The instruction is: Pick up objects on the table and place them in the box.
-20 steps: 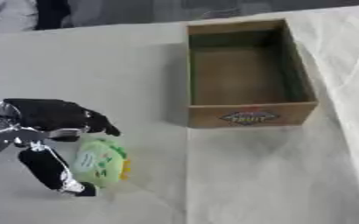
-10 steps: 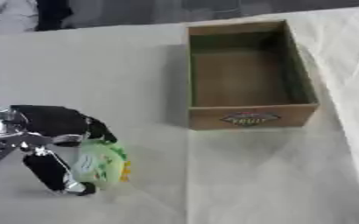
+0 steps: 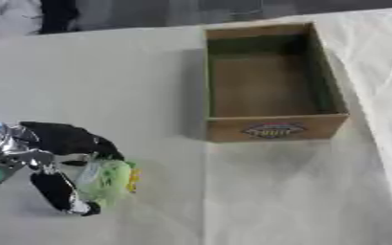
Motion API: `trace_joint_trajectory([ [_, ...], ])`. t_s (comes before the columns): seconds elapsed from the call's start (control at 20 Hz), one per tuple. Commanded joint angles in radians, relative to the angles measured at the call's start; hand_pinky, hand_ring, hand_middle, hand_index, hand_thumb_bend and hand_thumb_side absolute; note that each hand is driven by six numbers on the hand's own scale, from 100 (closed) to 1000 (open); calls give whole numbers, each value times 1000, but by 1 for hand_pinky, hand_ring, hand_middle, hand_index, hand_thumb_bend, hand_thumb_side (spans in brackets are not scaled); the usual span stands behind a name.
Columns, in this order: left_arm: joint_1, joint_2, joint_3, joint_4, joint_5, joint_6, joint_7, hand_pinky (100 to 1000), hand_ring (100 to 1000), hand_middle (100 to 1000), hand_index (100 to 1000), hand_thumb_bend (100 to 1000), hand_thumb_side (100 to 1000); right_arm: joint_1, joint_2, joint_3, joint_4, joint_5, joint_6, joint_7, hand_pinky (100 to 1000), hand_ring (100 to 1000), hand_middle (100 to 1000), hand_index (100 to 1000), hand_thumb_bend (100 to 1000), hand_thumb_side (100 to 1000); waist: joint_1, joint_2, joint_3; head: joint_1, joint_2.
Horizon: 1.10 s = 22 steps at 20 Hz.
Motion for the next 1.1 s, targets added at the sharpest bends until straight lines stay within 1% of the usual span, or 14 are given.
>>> trace_joint_trajectory([
  [0.05,-13,14,4,6,-41,-26,8,740,909,908,991,378,558,-9,-13,-4,-14,-7,-4,1,800,838,623,754,100,1000,-3,-16,0,4,-15],
  [0.1,-13,13,4,10,-52,-33,14,742,911,913,995,346,557,-9,-13,-4,-14,-8,-4,2,800,837,622,753,100,1000,-3,-16,0,5,-16],
  [0.3,-14,7,0,23,-90,-58,41,734,905,900,985,302,559,-10,-13,-5,-14,-10,-5,2,800,835,620,752,100,1000,-5,-16,0,6,-17],
  [0.5,-15,0,-1,32,-121,-65,79,712,884,867,966,288,576,-11,-12,-5,-14,-10,-5,3,800,835,619,752,100,1000,-7,-15,1,7,-19],
  [0.65,-18,-7,-2,32,-135,-60,121,691,859,826,940,316,573,-11,-11,-4,-14,-11,-5,5,800,835,618,751,100,1000,-8,-14,2,8,-21],
  [0.75,-21,-12,-5,35,-139,-54,148,688,854,815,934,334,569,-10,-11,-4,-14,-11,-4,7,801,835,618,751,100,1000,-8,-13,2,9,-21],
  [0.95,-26,-20,-12,41,-145,-52,181,675,816,758,913,368,560,-10,-10,-5,-14,-12,-4,8,801,834,617,749,100,1000,-8,-13,3,9,-21],
  [1.05,-27,-24,-13,43,-146,-49,204,653,780,701,873,391,560,-10,-10,-5,-14,-12,-4,9,801,834,616,748,100,1000,-8,-13,3,9,-22],
  [1.1,-26,-25,-13,44,-147,-45,220,636,754,657,834,370,574,-10,-10,-5,-14,-12,-4,9,801,834,616,748,100,1000,-8,-13,3,9,-22],
])
